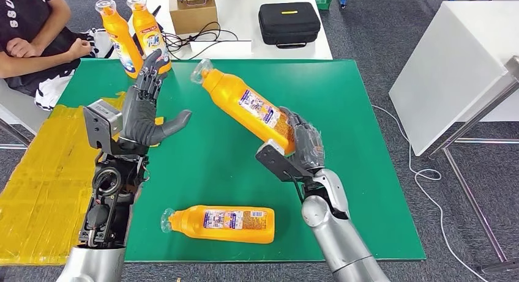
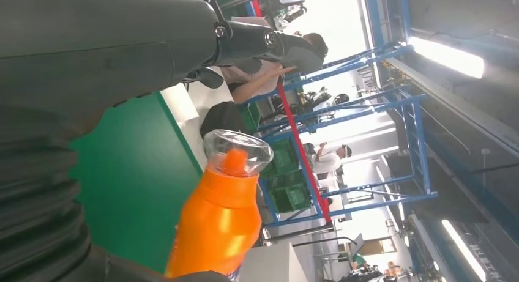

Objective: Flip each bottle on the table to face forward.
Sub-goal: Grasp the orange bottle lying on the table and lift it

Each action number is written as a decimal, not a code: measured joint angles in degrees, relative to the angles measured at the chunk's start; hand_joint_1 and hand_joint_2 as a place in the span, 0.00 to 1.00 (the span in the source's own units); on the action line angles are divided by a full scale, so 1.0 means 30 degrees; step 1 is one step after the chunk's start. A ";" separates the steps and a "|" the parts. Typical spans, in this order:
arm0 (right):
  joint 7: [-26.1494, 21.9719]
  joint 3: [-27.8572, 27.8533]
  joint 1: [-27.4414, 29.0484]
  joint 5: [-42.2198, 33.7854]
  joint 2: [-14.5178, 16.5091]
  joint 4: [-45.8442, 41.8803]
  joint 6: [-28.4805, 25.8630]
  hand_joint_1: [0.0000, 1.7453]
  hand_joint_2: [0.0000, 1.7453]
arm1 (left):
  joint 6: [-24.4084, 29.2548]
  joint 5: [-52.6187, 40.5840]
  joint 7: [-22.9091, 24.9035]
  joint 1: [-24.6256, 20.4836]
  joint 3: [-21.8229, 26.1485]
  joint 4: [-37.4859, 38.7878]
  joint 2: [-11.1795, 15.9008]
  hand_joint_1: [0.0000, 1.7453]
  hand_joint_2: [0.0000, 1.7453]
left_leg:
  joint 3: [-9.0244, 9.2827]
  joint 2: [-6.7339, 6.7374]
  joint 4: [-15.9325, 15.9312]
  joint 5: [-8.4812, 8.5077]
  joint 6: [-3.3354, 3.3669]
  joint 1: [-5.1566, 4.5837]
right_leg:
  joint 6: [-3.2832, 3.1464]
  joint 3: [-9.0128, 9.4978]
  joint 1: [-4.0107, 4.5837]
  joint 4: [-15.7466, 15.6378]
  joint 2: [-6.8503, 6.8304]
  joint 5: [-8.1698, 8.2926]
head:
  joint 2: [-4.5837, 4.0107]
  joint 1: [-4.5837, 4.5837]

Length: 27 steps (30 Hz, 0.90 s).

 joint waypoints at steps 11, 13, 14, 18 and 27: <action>-0.0355 -0.1217 0.0101 -0.0823 0.0086 -0.0251 -0.0118 1.00 1.00 | 0.0213 0.0873 0.0359 -0.0264 0.0473 0.0084 -0.0315 0.00 1.00 | 0.0001 -0.0002 0.0000 0.0001 0.0001 -0.0002 | 0.0001 0.0003 -0.0001 0.0000 0.0000 0.0002 | 0.0000 0.0002; -0.0796 -0.1392 0.0108 -0.1031 0.0175 -0.0301 -0.0221 1.00 1.00 | 0.0140 0.1002 0.0450 -0.0419 0.0554 0.0259 -0.0370 0.00 1.00 | 0.0001 -0.0001 0.0001 0.0001 0.0001 -0.0003 | 0.0001 0.0001 -0.0002 0.0000 0.0000 0.0002 | 0.0000 0.0000; -0.1034 -0.1430 0.0116 -0.1137 0.0222 -0.0350 -0.0279 1.00 1.00 | 0.0051 0.1040 0.0495 -0.0485 0.0577 0.0370 -0.0395 0.00 1.00 | 0.0001 -0.0001 0.0001 0.0001 0.0001 -0.0002 | 0.0001 0.0000 -0.0002 -0.0001 0.0000 0.0002 | 0.0000 -0.0002; -0.1891 -0.1435 0.0132 -0.1465 0.0450 -0.0603 -0.0512 1.00 1.00 | -0.0472 0.0982 0.0676 -0.0721 0.0494 0.1029 -0.0523 0.00 1.00 | 0.0000 -0.0001 0.0001 0.0001 0.0001 0.0000 | 0.0001 -0.0005 -0.0001 -0.0001 0.0001 0.0001 | 0.0000 -0.0002; -0.2341 -0.0783 0.0189 -0.1224 0.0716 -0.0738 -0.1009 1.00 1.00 | -0.1913 0.1029 0.0570 -0.0985 -0.1334 0.2569 -0.0840 0.00 1.00 | -0.0002 0.0000 0.0001 0.0001 0.0001 -0.0005 | 0.0001 -0.0002 -0.0002 -0.0001 0.0000 0.0001 | 0.0000 0.0000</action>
